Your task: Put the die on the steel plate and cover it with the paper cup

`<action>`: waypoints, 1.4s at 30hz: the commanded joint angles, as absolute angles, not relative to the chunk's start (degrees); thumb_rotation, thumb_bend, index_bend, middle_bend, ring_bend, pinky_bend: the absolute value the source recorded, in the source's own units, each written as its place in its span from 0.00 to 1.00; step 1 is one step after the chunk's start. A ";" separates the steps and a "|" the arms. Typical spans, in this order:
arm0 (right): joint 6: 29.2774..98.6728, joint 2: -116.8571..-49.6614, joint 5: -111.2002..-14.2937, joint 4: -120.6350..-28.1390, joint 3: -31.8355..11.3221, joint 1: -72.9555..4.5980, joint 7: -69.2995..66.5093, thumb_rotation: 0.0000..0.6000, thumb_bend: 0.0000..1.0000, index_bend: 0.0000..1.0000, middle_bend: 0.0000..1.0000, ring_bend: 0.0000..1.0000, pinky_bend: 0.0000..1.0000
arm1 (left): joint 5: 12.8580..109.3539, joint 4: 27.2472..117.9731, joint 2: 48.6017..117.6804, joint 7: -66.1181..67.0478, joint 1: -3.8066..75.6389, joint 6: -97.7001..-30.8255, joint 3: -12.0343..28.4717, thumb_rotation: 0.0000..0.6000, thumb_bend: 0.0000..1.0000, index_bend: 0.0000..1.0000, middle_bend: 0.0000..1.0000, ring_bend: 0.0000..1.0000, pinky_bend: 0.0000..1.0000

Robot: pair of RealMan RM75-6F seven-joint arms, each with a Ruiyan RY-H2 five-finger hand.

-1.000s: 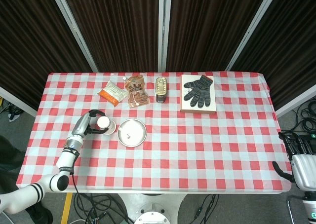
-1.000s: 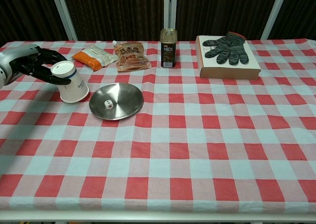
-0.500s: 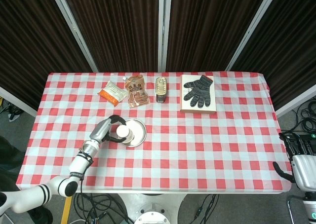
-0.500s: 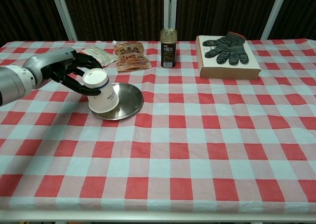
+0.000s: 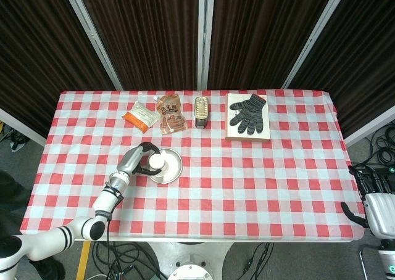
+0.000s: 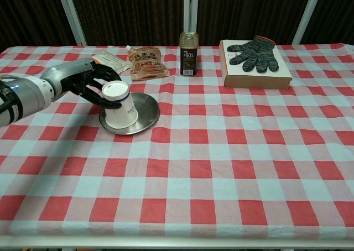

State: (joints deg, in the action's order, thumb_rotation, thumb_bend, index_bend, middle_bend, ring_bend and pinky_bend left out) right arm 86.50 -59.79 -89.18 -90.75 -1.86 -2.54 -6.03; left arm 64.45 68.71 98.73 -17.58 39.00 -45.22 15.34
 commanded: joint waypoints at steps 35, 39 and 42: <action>85.79 -59.41 -88.66 -91.25 -1.97 -2.75 -5.44 1.00 0.22 0.03 0.19 0.00 0.10 | 65.38 73.48 98.92 -13.01 40.70 -45.58 13.69 1.00 0.21 0.52 0.28 0.13 0.19; 85.73 -59.40 -88.54 -91.32 -1.99 -2.74 -5.47 1.00 0.22 0.03 0.19 0.00 0.10 | 62.86 70.60 99.60 -12.97 41.02 -45.65 15.36 1.00 0.21 0.52 0.28 0.13 0.19; 85.52 -59.50 -88.51 -91.29 -1.97 -2.83 -5.48 1.00 0.22 0.03 0.19 0.00 0.10 | 60.83 68.90 100.05 -12.98 41.04 -45.66 16.45 1.00 0.21 0.52 0.28 0.13 0.19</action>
State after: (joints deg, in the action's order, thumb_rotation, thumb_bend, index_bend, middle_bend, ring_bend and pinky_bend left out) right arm 85.53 -59.49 -88.52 -91.30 -1.98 -2.82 -5.48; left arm 61.67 69.57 99.72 -13.02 40.96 -45.67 15.85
